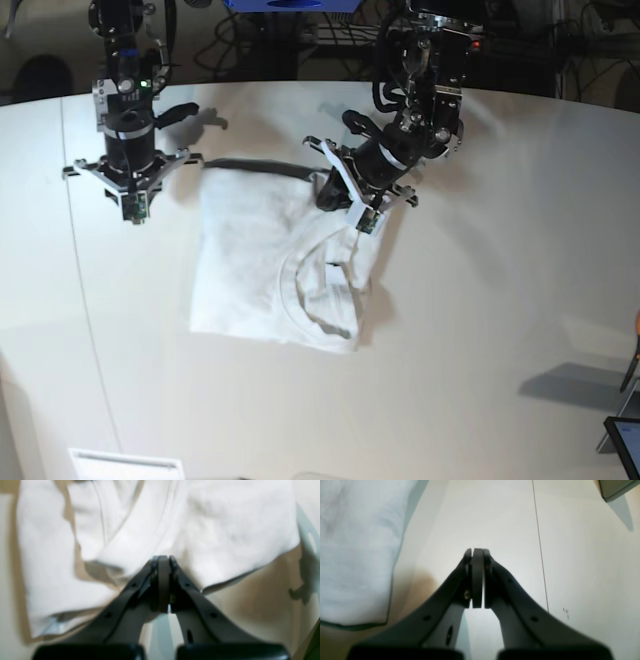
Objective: Fold the T-shirt properly
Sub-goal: 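Release the fabric and raise the left gripper from the bundle, then push the bundle's side edge with the left gripper to square it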
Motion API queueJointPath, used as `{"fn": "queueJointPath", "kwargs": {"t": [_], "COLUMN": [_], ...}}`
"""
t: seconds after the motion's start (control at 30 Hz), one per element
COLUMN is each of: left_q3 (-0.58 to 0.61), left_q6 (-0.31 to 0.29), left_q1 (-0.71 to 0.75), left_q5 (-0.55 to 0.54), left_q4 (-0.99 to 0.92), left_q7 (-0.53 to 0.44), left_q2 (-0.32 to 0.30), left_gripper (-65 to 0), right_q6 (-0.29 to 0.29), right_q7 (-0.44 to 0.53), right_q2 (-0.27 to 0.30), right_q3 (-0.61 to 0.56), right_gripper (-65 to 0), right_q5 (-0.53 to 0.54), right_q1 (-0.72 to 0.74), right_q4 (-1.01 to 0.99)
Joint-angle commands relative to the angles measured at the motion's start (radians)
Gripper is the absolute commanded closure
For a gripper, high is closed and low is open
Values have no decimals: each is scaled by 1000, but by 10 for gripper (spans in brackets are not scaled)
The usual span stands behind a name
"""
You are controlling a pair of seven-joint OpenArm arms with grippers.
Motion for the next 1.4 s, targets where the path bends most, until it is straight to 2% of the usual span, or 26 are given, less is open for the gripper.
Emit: {"fn": "queueJointPath", "kwargs": {"t": [0.0, 0.17, 0.37, 0.5, 0.73, 0.93, 1.1, 1.27, 1.37], "left_q3": [-22, -123, -162, -154, -152, -151, -145, -11, 46], "left_q6": [-3, -3, -3, -3, -3, -3, -3, -2, 53], "left_q1": [-8, -14, -84, -184, -319, -466, -569, -680, -735], "left_q5": [-15, -13, -13, -13, -13, -12, -12, -12, -13], "left_q4": [11, 9, -90, -210, -299, -500, -626, -793, -901], "left_q7": [-24, -16, -16, -16, -16, -28, -96, -185, -266], "left_q2": [1, -10, -85, -88, -87, -84, -48, -21, 7], "left_gripper": [0, 0, 0, 0, 0, 0, 0, 0, 0], "right_q6": [-8, -8, -8, -8, -8, -8, -8, -8, -8], "right_q7": [25, 28, 28, 28, 28, 28, 29, 29, 29], "right_q2": [5, 5, 5, 4, 4, 5, 7, 7, 7], "right_q3": [2, 2, 2, 2, 2, 2, 2, 2, 2], "right_gripper": [0, 0, 0, 0, 0, 0, 0, 0, 0], "right_q5": [-8, -8, -8, -8, -8, -8, -8, -8, -8], "right_q1": [2, -7, -7, -7, -9, -9, -7, -7, -7], "right_q4": [18, 18, 18, 20, 20, 20, 22, 22, 22]}}
